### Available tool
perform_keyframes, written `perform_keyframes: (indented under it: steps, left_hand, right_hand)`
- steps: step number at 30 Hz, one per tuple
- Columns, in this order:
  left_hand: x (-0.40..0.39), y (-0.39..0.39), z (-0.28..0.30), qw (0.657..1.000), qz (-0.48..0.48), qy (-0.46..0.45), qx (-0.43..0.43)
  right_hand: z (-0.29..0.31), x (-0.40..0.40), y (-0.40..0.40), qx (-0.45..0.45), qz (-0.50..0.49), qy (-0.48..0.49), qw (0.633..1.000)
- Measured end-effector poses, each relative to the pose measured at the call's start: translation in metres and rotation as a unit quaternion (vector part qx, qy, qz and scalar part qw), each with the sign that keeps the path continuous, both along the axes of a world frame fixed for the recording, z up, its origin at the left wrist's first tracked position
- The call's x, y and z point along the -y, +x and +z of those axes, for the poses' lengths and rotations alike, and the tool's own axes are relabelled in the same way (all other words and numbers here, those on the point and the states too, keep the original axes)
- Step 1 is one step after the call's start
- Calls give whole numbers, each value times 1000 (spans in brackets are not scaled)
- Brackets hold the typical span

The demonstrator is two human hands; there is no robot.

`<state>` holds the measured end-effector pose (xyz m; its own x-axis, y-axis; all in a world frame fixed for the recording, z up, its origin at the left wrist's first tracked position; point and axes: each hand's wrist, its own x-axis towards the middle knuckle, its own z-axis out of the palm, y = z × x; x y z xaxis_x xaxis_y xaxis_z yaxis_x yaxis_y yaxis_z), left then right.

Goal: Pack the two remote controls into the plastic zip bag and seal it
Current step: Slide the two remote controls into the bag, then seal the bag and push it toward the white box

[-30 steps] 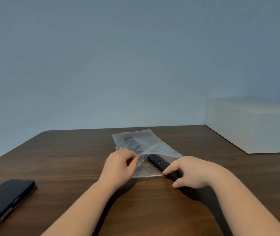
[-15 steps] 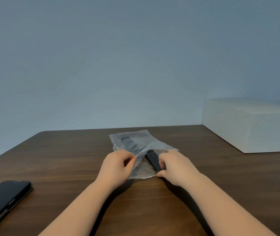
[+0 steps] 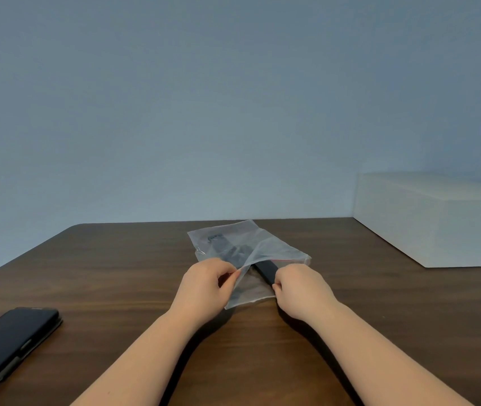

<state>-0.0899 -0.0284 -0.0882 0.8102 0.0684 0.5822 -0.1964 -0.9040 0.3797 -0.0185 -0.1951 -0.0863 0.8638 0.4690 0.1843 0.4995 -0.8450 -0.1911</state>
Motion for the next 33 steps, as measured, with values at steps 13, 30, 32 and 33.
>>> perform_keyframes:
  steps: [13, 30, 32, 33]
  left_hand:
    - [1, 3, -6, 998, -33, 27, -55]
    - [-14, -1, -3, 987, -61, 66, -136]
    - [-13, -2, -1, 988, -52, 75, -127]
    - [-14, -2, -1, 989, -48, 76, -119]
  right_hand:
    - [-10, -25, 16, -42, 39, -34, 998]
    - [32, 13, -13, 35, 122, 182, 975]
    - [28, 11, -11, 45, 141, 177, 973]
    - [25, 10, -9, 51, 152, 171, 972]
